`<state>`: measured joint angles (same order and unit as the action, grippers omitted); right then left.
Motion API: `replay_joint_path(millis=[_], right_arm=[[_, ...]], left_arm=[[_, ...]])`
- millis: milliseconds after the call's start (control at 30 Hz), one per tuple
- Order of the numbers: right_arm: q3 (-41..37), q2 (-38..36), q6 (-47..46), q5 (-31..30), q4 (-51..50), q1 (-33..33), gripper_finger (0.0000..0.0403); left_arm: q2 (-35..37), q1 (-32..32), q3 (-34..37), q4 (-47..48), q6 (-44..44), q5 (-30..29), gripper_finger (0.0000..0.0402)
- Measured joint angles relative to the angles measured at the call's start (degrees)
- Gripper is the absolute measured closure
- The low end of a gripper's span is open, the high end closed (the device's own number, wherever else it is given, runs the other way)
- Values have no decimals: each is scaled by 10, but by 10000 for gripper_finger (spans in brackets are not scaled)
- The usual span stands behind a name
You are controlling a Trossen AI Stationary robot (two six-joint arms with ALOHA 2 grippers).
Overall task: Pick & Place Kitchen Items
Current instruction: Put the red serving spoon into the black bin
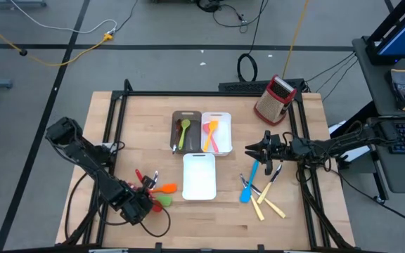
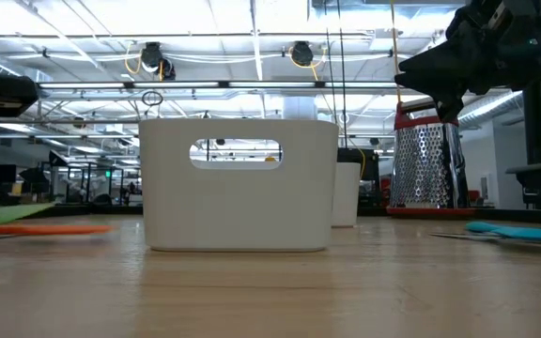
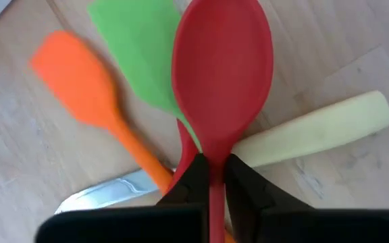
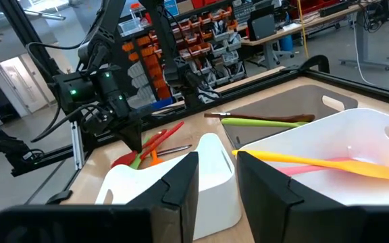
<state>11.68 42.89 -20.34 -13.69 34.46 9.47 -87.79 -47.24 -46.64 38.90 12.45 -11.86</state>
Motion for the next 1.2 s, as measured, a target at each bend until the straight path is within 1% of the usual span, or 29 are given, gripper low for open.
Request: replay_joint_path(millis=[100,267,467,600,700,800,967,1100,1200], right_arm=[[0,0,0,0,0,0,310],[0,0,0,0,0,0,310],[0,0,0,0,0,0,310],[0,0,0,0,0,0,310],[0,0,0,0,0,0,310],[0,0,0,0,0,0,310],[0,0,0,0,0,0,310],[0,0,0,0,0,0,310],[0,0,0,0,-2,0,310]], left_arm=[[0,1,-21,34,0,-1,394],[0,1,-51,69,-2,-1,379],[1,1,-84,117,1,-1,394],[1,1,-102,153,19,-1,381],[1,7,-119,184,46,4,387],[1,22,-138,217,85,16,395],[1,61,-172,239,146,19,386],[1,104,-209,254,175,20,398],[1,142,-243,268,198,27,395]])
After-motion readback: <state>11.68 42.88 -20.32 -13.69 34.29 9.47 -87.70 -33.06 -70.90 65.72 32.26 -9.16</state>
